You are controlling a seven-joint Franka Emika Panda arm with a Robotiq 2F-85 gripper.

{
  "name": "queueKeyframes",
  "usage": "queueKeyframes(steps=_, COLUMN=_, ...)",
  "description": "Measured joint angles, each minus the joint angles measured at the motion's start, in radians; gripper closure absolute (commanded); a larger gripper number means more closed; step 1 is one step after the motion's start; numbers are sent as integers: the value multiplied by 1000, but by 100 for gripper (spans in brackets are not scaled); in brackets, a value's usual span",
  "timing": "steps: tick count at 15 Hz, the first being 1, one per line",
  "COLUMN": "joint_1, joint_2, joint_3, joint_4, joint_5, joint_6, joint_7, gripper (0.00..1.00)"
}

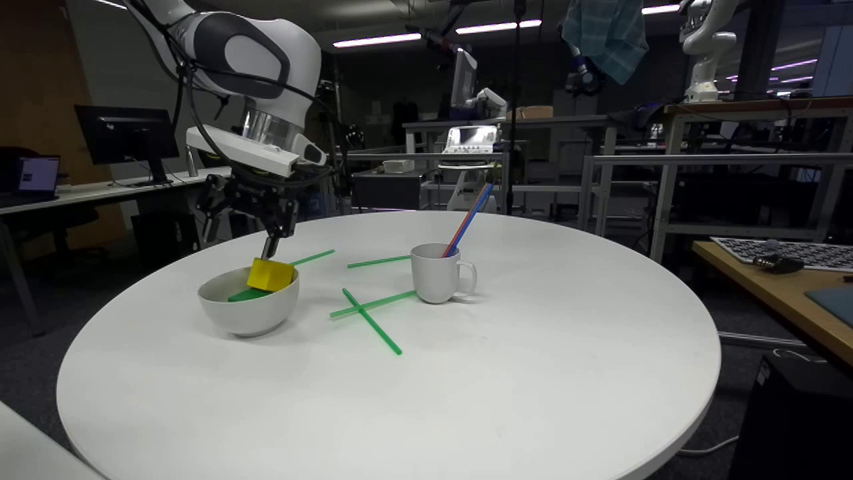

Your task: Remove the yellow block from the bowl.

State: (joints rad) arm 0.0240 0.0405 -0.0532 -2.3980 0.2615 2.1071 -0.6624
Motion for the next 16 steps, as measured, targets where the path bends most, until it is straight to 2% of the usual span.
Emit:
queueKeyframes(steps=7, joint_1=0, joint_2=16, joint_3=9, joint_4=7, joint_5=-4, joint_6=-24, joint_7=1, gripper=0)
queueKeyframes(steps=16, joint_1=-16, joint_2=82, joint_3=9, joint_4=69, joint_5=-7, joint_6=21, joint_7=1, gripper=0)
